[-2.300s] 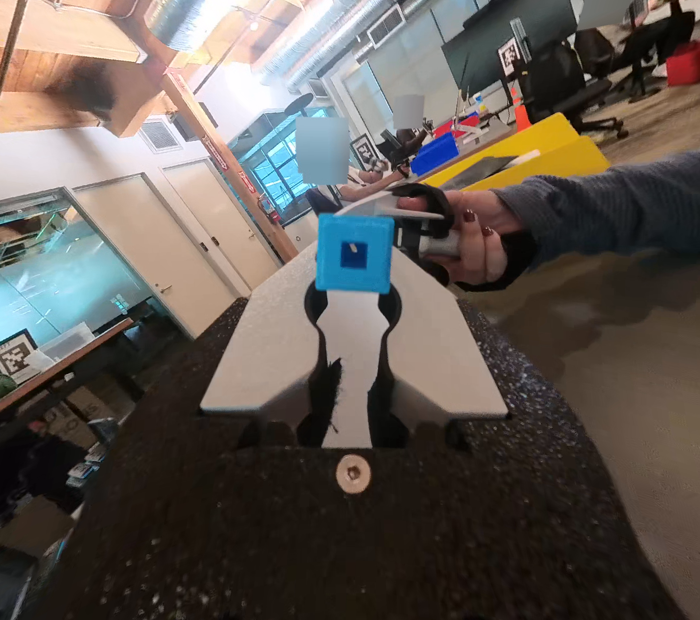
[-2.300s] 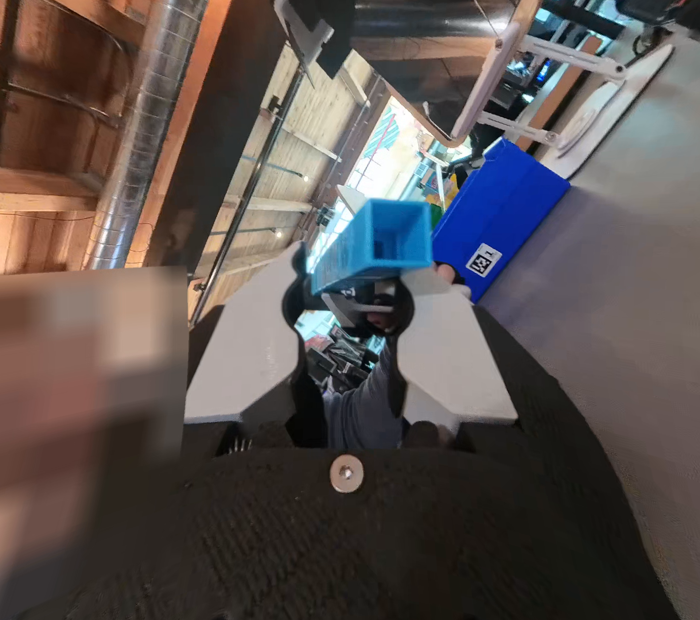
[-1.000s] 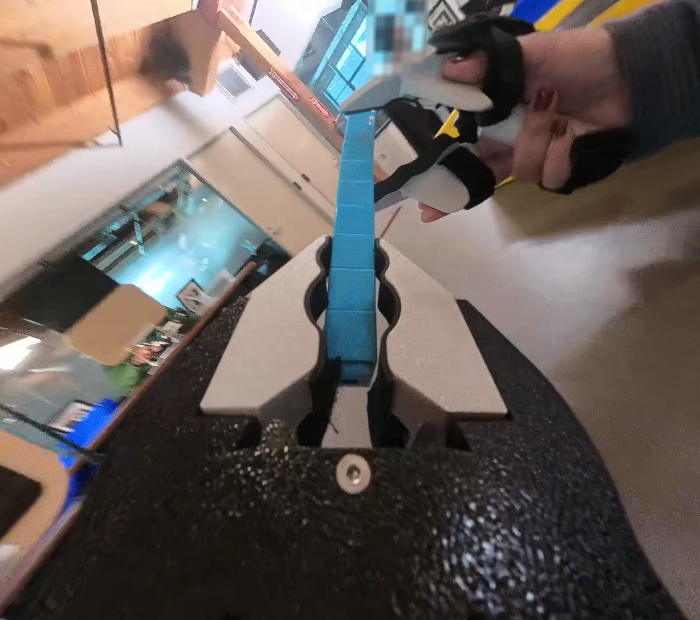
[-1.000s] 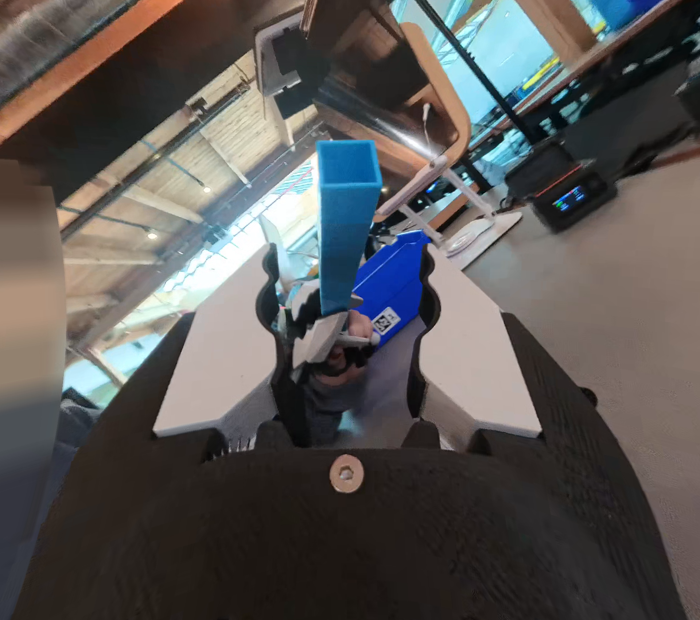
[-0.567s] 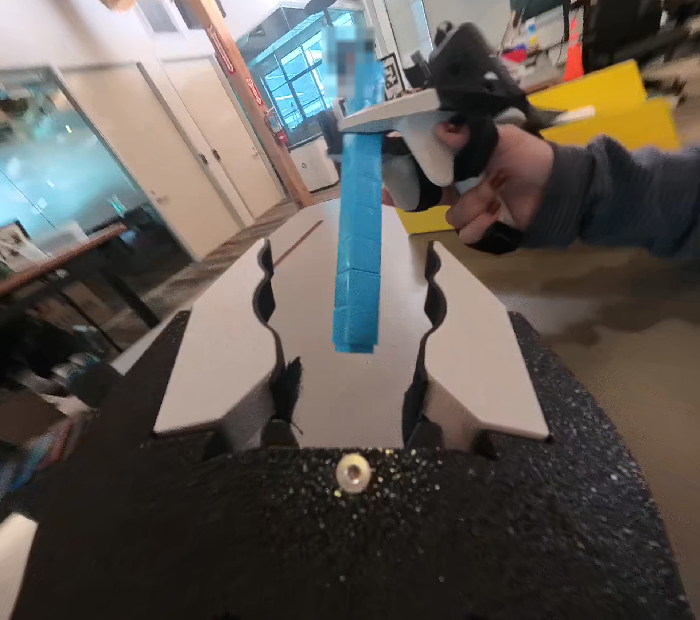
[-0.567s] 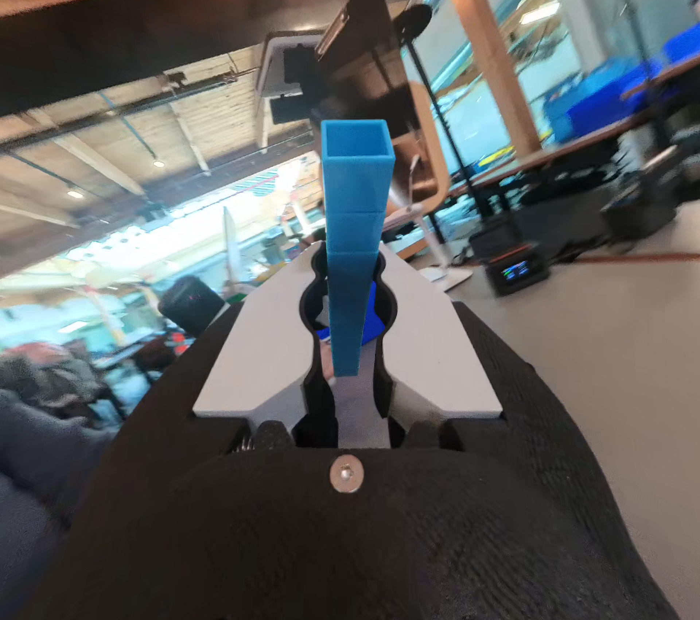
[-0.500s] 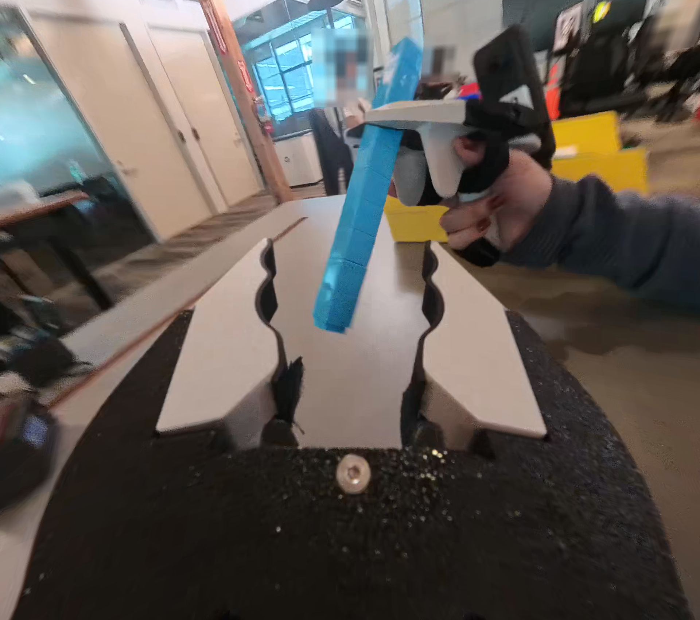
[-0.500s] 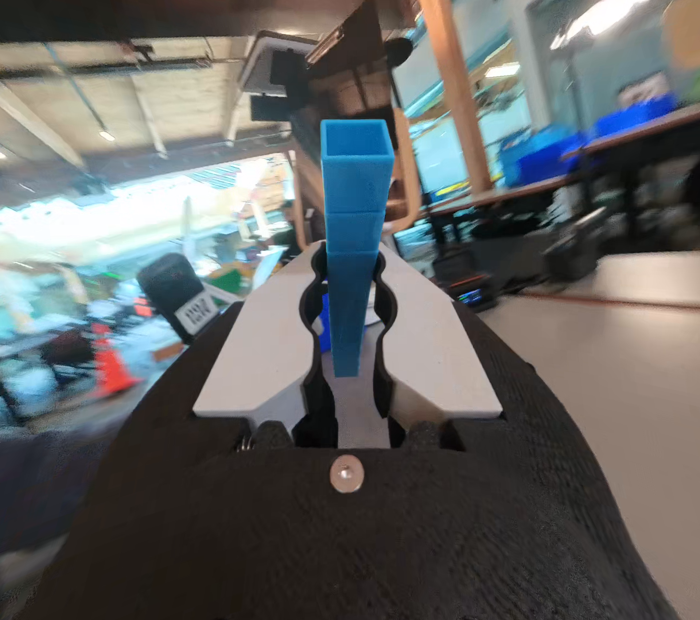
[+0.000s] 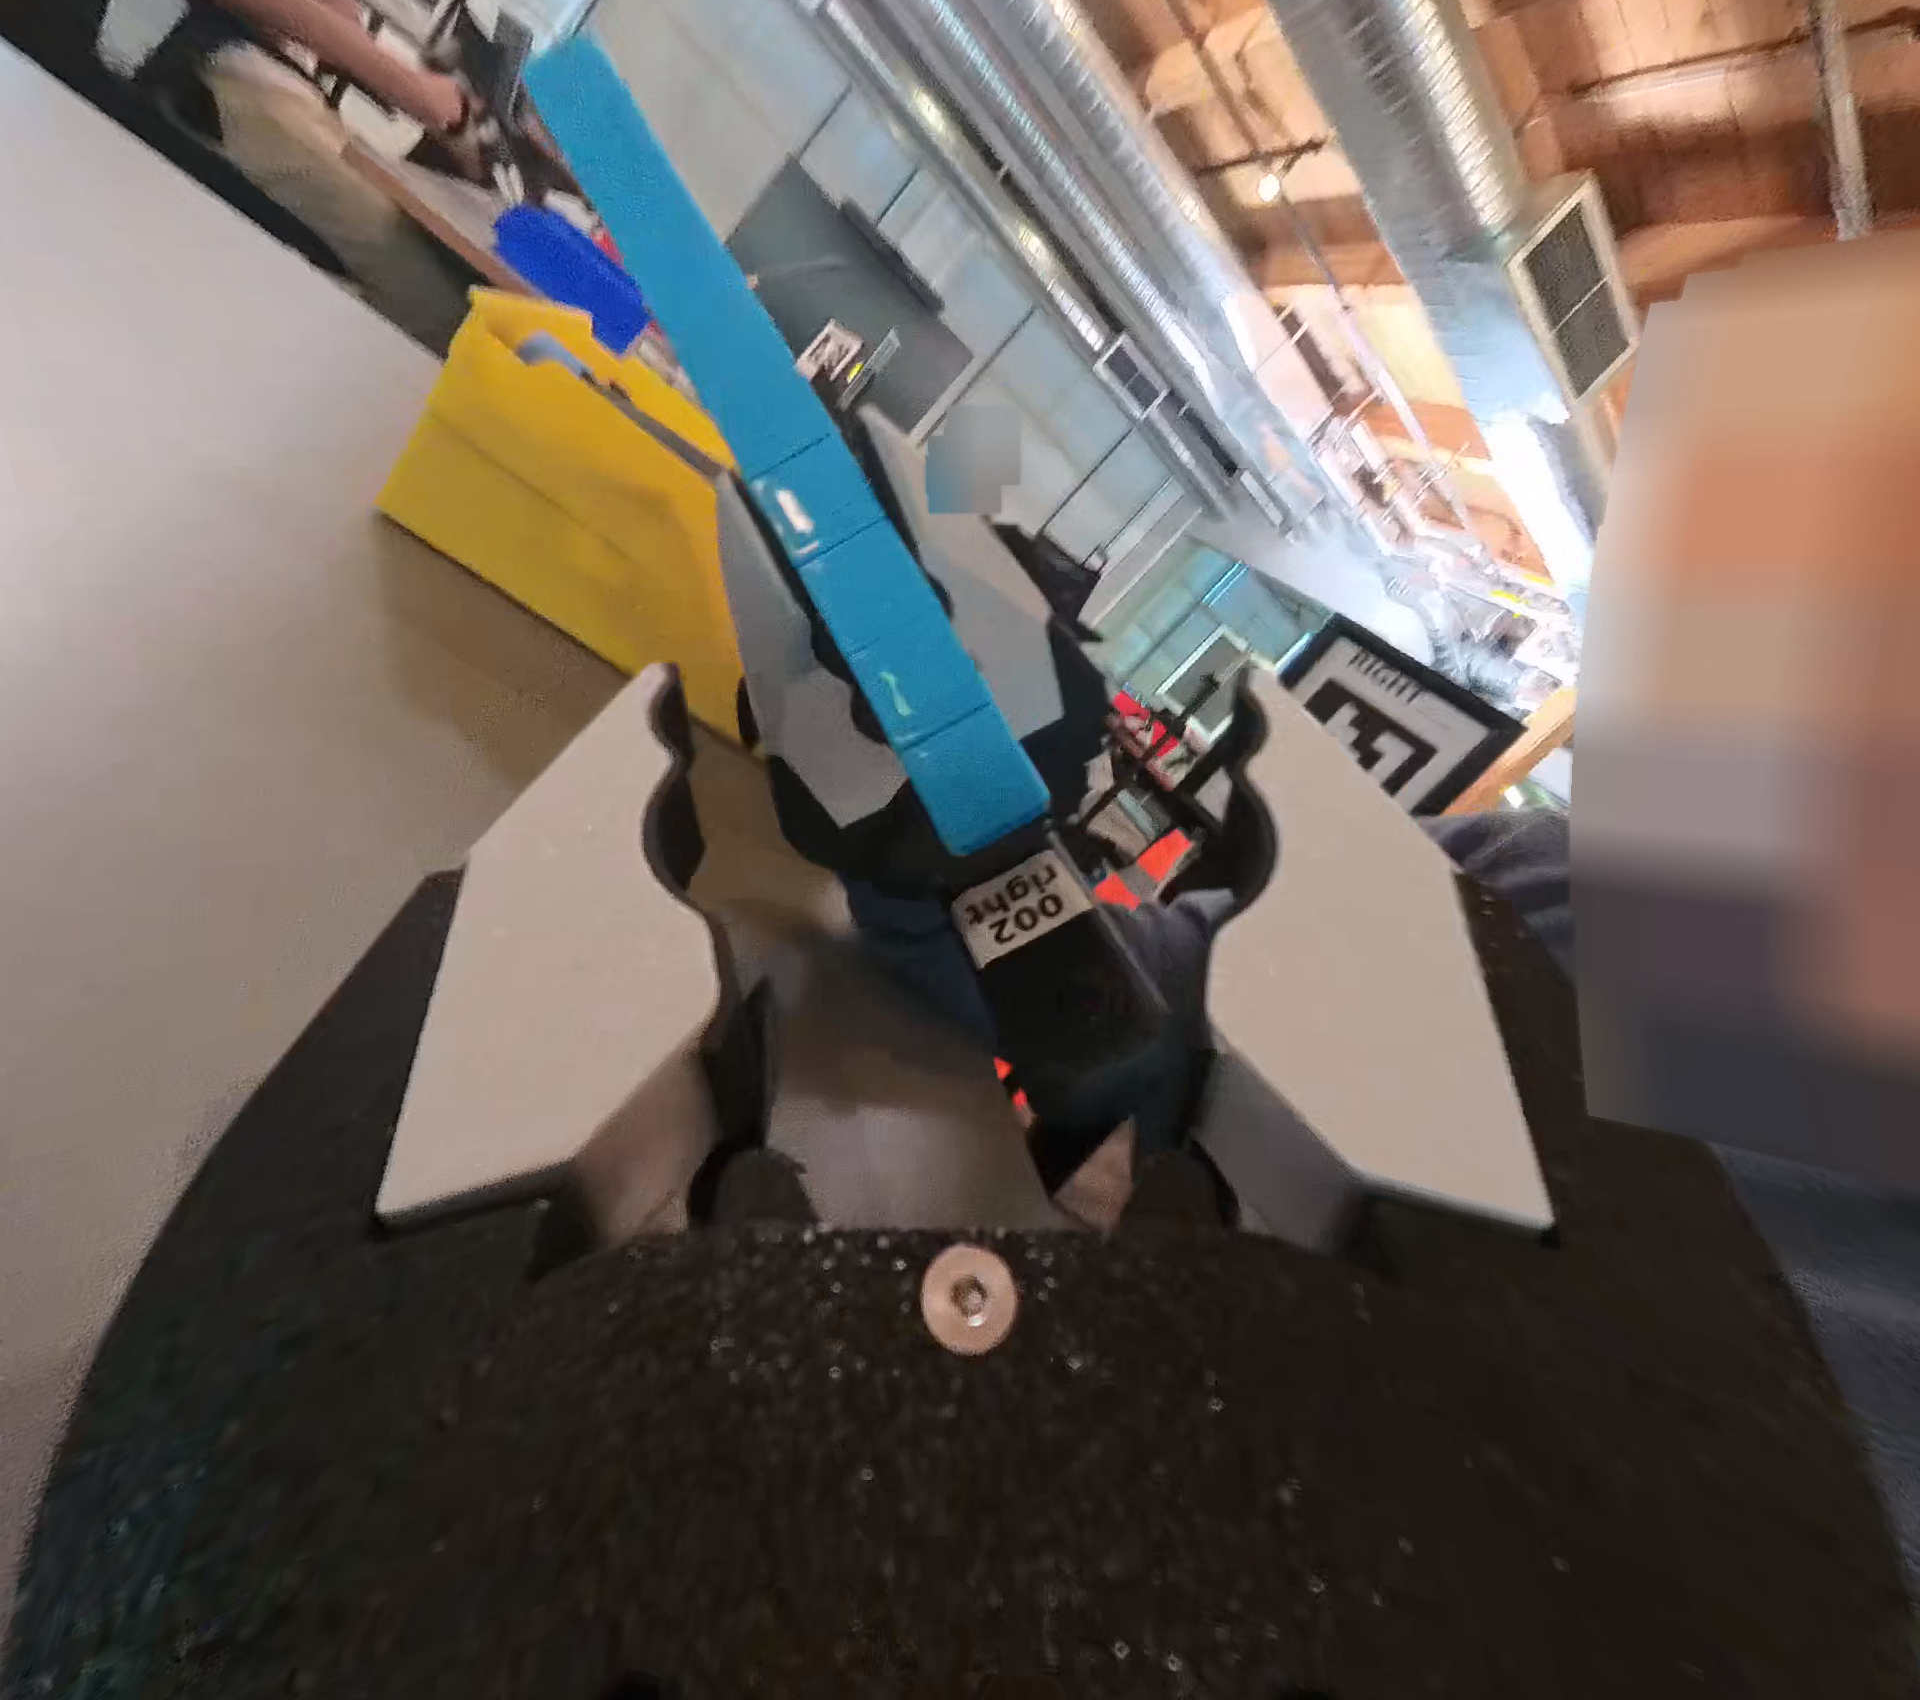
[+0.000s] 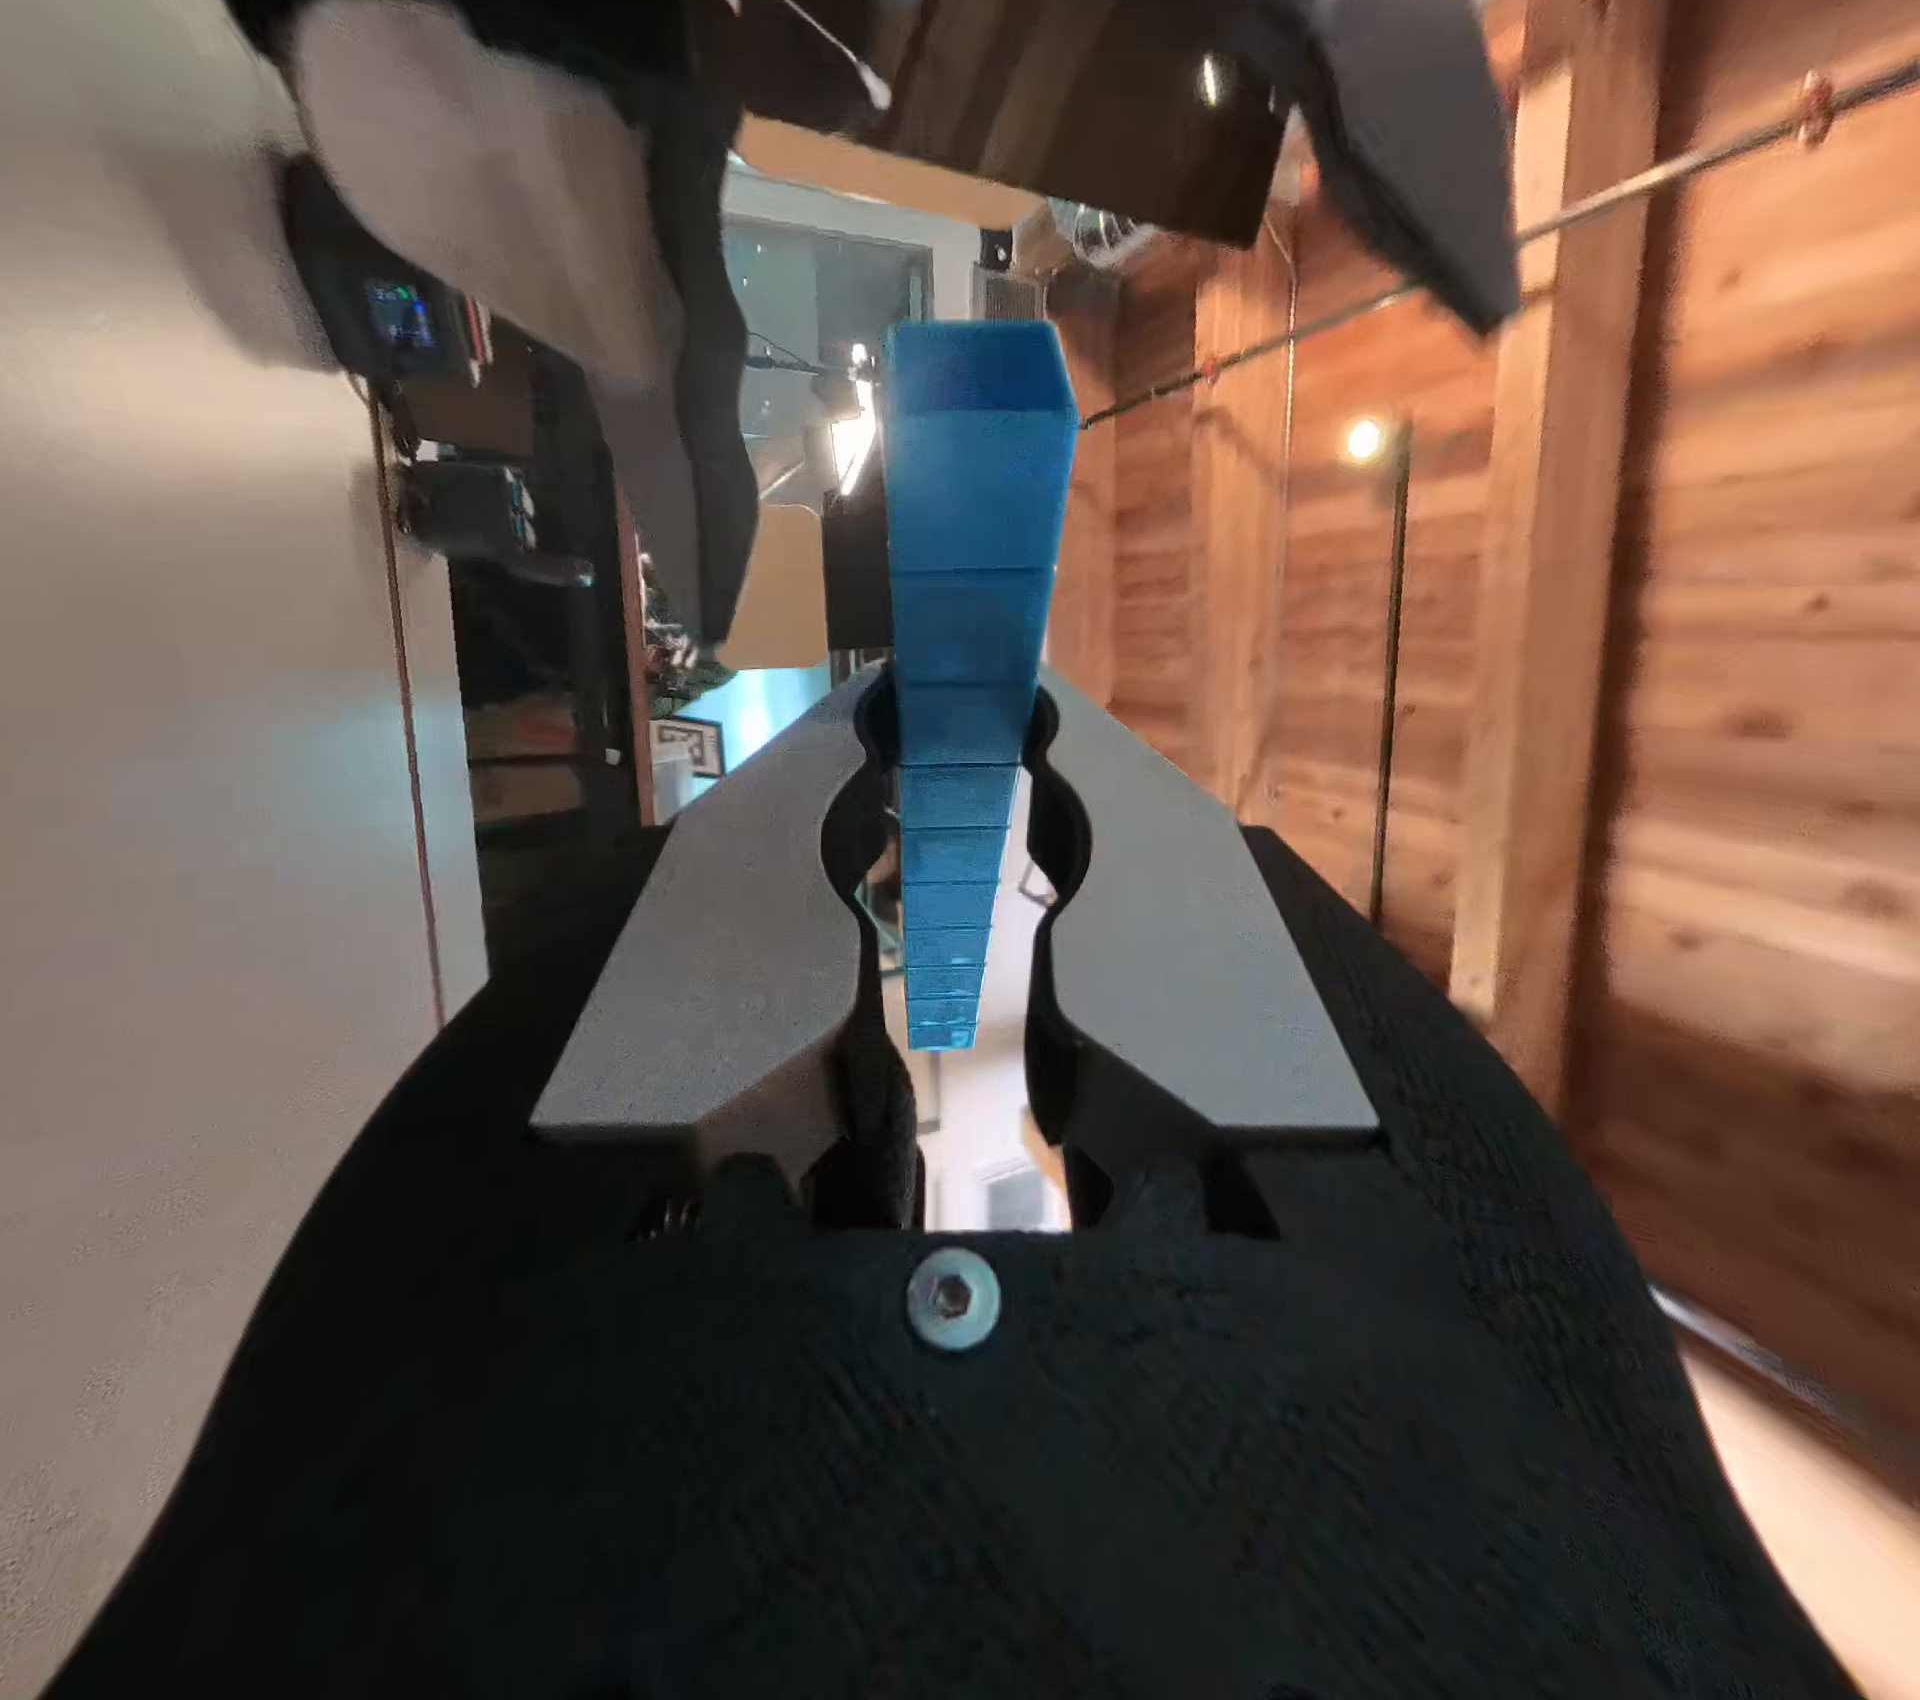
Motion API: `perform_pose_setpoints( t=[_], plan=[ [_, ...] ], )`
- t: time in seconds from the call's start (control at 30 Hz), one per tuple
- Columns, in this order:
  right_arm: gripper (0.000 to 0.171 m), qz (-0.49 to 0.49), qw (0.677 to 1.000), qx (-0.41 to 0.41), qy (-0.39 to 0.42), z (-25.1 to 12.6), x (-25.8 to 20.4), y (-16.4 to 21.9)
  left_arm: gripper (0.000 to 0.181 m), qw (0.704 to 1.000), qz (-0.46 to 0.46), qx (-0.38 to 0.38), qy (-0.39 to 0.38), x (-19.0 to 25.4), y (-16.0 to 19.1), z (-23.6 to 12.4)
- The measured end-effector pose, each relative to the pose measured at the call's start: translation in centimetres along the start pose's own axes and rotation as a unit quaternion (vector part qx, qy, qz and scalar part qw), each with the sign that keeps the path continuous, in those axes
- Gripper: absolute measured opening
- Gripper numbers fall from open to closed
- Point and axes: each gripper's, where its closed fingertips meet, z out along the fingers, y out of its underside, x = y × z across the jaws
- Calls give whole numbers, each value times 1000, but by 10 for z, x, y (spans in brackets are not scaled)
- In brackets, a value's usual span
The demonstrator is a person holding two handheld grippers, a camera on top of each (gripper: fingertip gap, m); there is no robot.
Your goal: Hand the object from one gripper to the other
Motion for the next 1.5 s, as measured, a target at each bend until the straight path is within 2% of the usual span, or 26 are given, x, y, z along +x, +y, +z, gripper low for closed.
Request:
perform_pose_setpoints(
  t=[0.03,0.07,0.1,0.13,0.2,0.23,0.27,0.33,0.43,0.6,0.67,0.7,0.8,0.87,0.93,0.97,1.0,1.07,1.1,1.13,1.17,1.2,1.33,1.43,1.5],
  plan=[
    [20,-7,1000,3,1,0,0,-3,88,1000,1,-18,-10,-3,6,2],
    [20,-10,1000,4,3,0,1,-5,70,999,4,-34,-11,-4,12,3],
    [20,-12,1000,3,3,0,2,-5,45,999,7,-43,-5,-3,15,4],
    [20,-14,1000,2,1,0,1,-4,32,999,11,-44,5,0,16,4],
    [20,-1,1000,5,1,-1,0,-5,30,998,25,-51,-4,-3,18,3],
    [30,17,1000,9,10,-1,4,-5,28,997,38,-59,-14,-6,20,2],
    [54,36,999,10,23,-1,11,-5,25,997,53,-58,-26,-10,19,1],
    [85,82,996,18,44,-3,23,-4,19,995,88,-30,-32,-9,9,-3],
    [112,195,980,21,44,-3,29,9,19,986,158,36,-38,1,-15,-13],
    [129,381,924,35,7,-3,28,32,18,950,273,102,-115,2,-41,-33],
    [131,401,915,32,2,-3,28,38,18,926,330,111,-145,5,-47,-39],
    [131,386,922,22,2,-3,26,41,19,914,355,103,-168,4,-48,-42],
    [122,277,960,-33,-2,0,11,49,19,867,440,52,-229,1,-44,-43],
    [103,191,978,-80,-7,2,1,56,19,860,457,26,-225,4,-38,-36],
    [75,124,986,-107,-13,3,-8,60,19,868,450,27,-207,8,-35,-32],
    [55,112,988,-109,-16,2,-10,60,19,873,445,34,-197,10,-35,-31],
    [22,117,987,-104,-21,1,-11,58,18,876,442,47,-185,14,-36,-31],
    [21,162,981,-102,-35,2,-11,57,23,874,446,89,-172,22,-42,-33],
    [21,193,974,-113,-41,2,-12,60,51,869,445,117,-181,23,-49,-37],
    [20,231,964,-122,-51,3,-13,63,75,867,439,135,-194,22,-55,-41],
    [20,275,950,-130,-65,3,-13,66,91,865,435,142,-203,20,-59,-44],
    [20,321,933,-144,-78,2,-11,71,95,863,435,145,-212,17,-61,-47],
    [20,462,837,-246,-162,-15,9,96,86,842,448,148,-262,0,-66,-58],
    [20,486,762,-356,-235,-61,30,129,81,841,442,142,-278,-6,-66,-57],
    [20,493,715,-428,-252,-101,41,159,78,841,445,133,-278,-8,-63,-54]
  ],
)
